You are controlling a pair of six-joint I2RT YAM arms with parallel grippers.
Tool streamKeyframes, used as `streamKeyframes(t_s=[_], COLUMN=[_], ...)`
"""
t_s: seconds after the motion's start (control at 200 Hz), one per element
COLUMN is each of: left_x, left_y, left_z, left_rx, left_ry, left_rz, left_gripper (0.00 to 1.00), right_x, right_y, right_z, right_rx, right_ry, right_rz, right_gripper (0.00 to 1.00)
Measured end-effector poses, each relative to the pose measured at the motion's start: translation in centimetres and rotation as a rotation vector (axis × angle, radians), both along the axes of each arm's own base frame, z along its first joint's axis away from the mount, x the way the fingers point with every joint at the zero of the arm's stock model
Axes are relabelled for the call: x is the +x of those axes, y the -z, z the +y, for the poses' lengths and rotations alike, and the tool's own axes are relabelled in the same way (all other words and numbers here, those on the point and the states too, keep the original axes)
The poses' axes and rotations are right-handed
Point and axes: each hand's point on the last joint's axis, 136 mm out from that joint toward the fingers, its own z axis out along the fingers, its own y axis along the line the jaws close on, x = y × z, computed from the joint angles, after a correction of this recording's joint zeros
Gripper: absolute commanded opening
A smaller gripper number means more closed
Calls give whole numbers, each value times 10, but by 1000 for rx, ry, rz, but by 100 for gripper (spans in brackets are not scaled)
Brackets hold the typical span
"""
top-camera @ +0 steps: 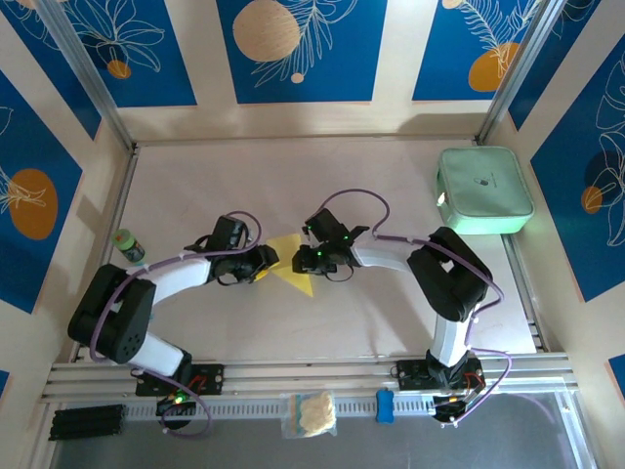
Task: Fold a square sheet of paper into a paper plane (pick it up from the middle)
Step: Fourth fold the wing at the center of the table.
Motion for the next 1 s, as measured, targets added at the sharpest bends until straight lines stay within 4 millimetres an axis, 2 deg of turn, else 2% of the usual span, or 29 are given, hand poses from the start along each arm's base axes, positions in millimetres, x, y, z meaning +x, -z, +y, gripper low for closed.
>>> streamKeyframes(t_s=[0.15, 0.5, 0.75, 1.001], left_x=[-3, -1, 7, 6], left_y=[7, 12, 12, 17], left_z=[-1, -6, -10, -10], left_rx=[-2, -11, -11, 0], left_ry=[9, 29, 38, 50], left_rz=[26, 37, 31, 35], left_gripper=[48, 38, 38, 42], right_x=[-4, -3, -3, -3], right_y=[16, 16, 16, 16], right_z=[-7, -6, -7, -7], right_rx=[-44, -44, -45, -44], right_ry=[3, 3, 3, 3], right_rz=[38, 43, 44, 47], right_gripper=[28, 28, 27, 27])
